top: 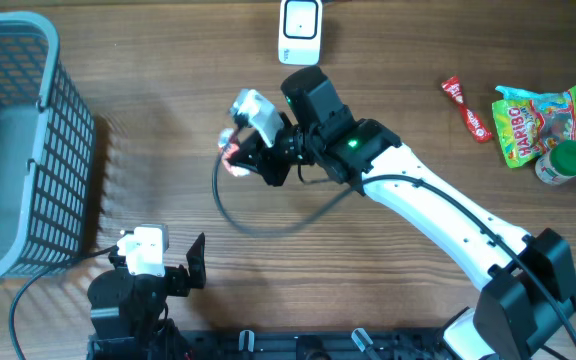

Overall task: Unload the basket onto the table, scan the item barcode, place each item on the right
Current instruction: 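Grasp the Kleenex pack with the right gripper and lift it, then hold the Kleenex pack under the white scanner with the right gripper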

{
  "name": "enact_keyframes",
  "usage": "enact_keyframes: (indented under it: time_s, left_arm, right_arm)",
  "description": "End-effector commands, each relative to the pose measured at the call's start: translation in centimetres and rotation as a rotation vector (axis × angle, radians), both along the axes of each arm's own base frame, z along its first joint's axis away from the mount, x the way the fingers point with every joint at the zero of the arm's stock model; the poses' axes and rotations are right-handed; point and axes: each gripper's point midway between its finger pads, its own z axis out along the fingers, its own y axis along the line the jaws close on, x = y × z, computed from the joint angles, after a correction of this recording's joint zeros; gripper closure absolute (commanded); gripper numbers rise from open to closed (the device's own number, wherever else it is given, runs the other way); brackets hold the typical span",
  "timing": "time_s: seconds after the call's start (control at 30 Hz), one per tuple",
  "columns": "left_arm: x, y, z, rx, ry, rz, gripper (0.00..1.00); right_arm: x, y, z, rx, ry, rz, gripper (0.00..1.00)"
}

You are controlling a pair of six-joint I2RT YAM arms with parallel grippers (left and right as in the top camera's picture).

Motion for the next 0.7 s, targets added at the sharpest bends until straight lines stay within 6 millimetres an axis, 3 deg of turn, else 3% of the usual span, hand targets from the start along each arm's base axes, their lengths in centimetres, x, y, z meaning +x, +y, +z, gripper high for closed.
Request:
enact_keyframes:
  time_s: [0.0,0.17,0.3,0.37,0.5,0.53,0.6,0.67]
  left_arm:
    - [0.0,-0.1,-0.1,0.011,-0.006,-0.009,0.0]
    - [0.0,-0.1,-0.1,0.01,-0.006,-0.009,0.0]
    - [0.0,-0.1,-0.1,0.01,-0.006,-0.009,0.0]
    - [0.0,-0.1,-0.1,0.011,-0.006,-0.009,0.0]
    - [0.0,-0.1,-0.1,0.01,-0.006,-0.008,0.0]
    - [0.0,-0.1,-0.1,0.011,-0.005,-0.009,0.0]
    - [0.0,-0.1,-0.1,0.01,-0.006,-0.009,0.0]
    - [0.0,-0.1,-0.1,0.011,-0.006,-0.008,0.0]
  right_arm:
    - [0.9,-0.4,-0.9,0.036,0.602,-0.501,0.96]
    - [4.2,-1.4,-0.2,0.179,0.928,-0.866,0.93]
    - [7.5,-2.2,0.8,0.359,1.208,-1.054,0.96]
    - [9.9,-2.1,1.8,0.471,1.259,-1.045,0.96]
    - [15.0,-1.4,3.9,0.72,1.296,-0.871,0.96]
    - [16.0,-1.4,3.8,0.763,1.342,-0.836,0.96]
    - [18.4,-2.1,3.6,0.861,1.277,-0.765,0.96]
    - [21.6,-3.9,1.9,0.936,1.213,-0.738,0.96]
